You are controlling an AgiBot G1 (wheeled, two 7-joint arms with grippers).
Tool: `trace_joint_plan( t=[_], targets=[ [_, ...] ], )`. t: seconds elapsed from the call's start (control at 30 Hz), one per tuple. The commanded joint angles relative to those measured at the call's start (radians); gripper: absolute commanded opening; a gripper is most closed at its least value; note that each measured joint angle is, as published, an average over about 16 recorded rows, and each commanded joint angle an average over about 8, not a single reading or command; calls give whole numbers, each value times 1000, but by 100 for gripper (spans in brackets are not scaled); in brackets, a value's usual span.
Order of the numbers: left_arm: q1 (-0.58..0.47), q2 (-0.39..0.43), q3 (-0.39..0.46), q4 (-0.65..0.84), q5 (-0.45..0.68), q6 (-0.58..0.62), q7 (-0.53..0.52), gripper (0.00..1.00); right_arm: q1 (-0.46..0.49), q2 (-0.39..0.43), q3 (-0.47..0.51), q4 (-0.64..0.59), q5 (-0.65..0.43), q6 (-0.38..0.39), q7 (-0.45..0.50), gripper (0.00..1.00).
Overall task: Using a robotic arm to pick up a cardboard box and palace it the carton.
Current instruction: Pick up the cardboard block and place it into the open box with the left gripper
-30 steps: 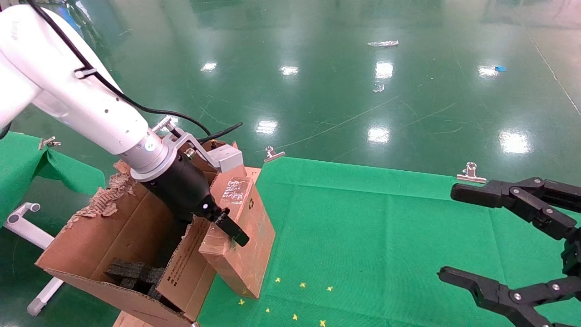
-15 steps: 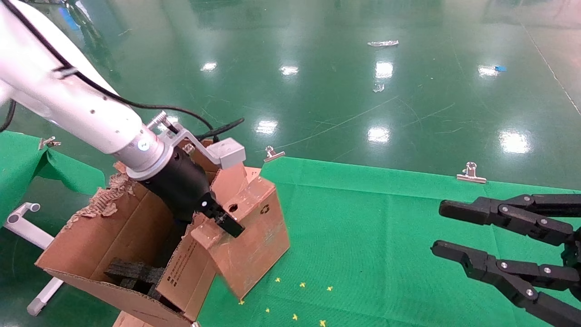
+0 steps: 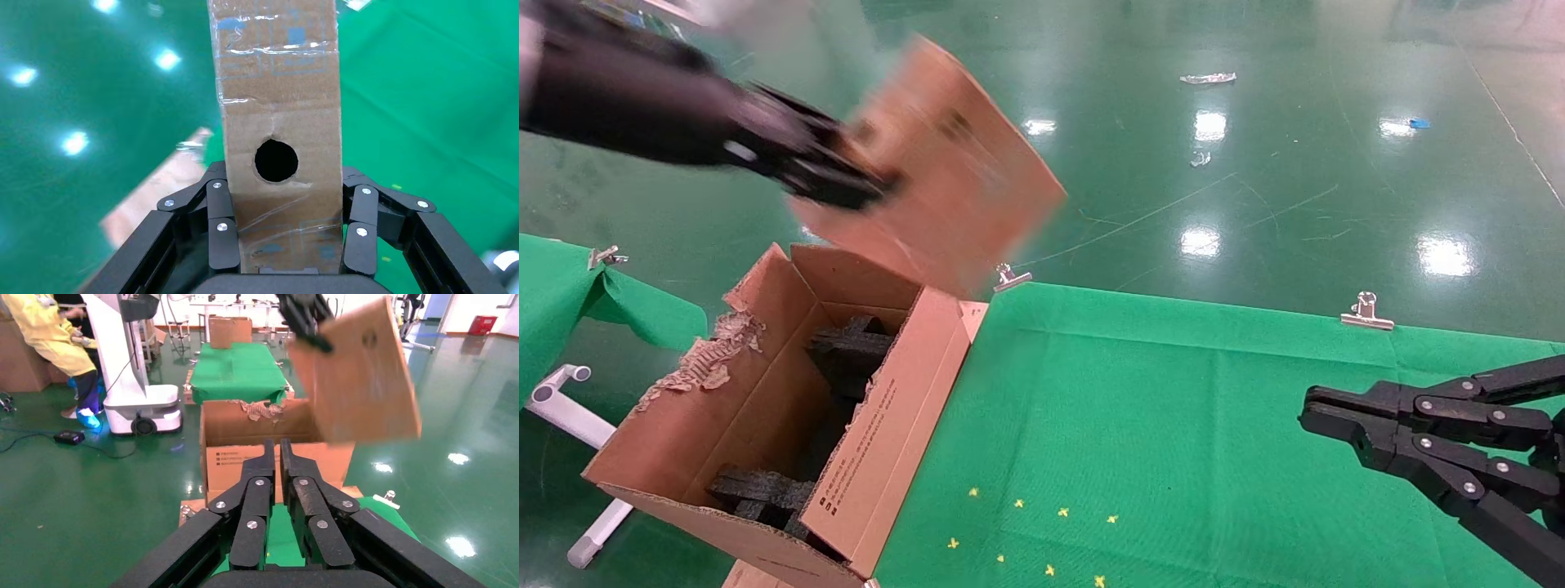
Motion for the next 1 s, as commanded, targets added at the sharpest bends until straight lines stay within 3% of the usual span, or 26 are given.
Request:
trace_joint_plan(
  t=[0.03, 0.23, 0.57, 0.6, 0.83, 0.87, 1.0],
  targets=[
    [-41, -42, -19, 17, 7, 16, 35, 0, 0, 0, 0, 0, 0, 0, 0, 0],
    [-49, -117, 3, 146, 67, 61, 64, 0, 0, 0, -1, 0, 0, 0, 0, 0],
    [114, -147, 70, 318, 87, -30, 91, 0, 0, 0, -1, 0, 1, 0, -1, 0],
    [134, -147, 74, 330, 83, -50, 93, 0, 0, 0, -1, 0, 1, 1, -1, 4],
    [272, -138, 92, 414, 19, -154, 111, 0, 0, 1, -2, 0, 1, 1, -1, 92],
    [285, -134, 96, 425, 17, -164, 110, 0, 0, 1, -2, 0, 1, 1, -1, 100],
    [319, -118, 113, 450, 36, -198, 93, 0, 0, 1, -2, 0, 1, 1, -1, 100]
  ],
)
